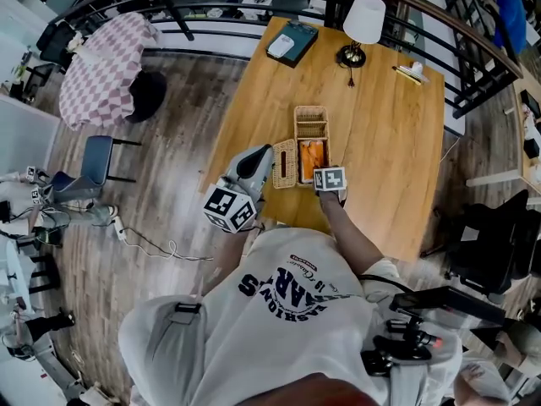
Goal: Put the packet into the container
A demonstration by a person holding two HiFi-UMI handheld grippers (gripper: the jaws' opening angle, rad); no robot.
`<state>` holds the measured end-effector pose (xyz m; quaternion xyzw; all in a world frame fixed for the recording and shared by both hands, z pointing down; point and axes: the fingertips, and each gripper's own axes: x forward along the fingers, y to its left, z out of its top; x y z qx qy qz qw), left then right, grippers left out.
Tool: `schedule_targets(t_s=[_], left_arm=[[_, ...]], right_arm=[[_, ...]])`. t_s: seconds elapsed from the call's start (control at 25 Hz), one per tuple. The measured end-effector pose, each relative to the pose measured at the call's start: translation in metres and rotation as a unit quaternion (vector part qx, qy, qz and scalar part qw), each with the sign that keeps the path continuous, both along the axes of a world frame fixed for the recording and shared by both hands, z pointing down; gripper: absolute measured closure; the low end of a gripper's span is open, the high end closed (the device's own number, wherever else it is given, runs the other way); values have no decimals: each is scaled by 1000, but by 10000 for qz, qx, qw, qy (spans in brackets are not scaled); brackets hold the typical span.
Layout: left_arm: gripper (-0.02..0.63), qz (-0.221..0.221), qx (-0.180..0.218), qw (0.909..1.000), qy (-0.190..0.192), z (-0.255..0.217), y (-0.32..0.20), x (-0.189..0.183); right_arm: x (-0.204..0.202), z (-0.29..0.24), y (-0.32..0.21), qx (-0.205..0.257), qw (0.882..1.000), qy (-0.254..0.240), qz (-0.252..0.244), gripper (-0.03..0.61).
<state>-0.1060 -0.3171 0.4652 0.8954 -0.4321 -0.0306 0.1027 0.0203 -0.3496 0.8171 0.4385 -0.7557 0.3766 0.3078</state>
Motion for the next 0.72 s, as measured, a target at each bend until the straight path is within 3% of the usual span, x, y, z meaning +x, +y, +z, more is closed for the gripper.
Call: schedule_targets(t_s=[0.32, 0.6, 0.72], left_arm=[[614, -152, -21, 9999, 12, 1, 3, -12], [614, -274, -65, 9995, 108, 2, 5, -21], [614, -383, -92, 9991, 125, 3, 5, -34]], right_arm=[[-9, 15, -1, -278, 9934, 914, -636, 569], [-10, 24, 1, -512, 9758, 1873, -1004, 569], [-19, 30, 0, -495, 9613, 2324, -1394, 569]])
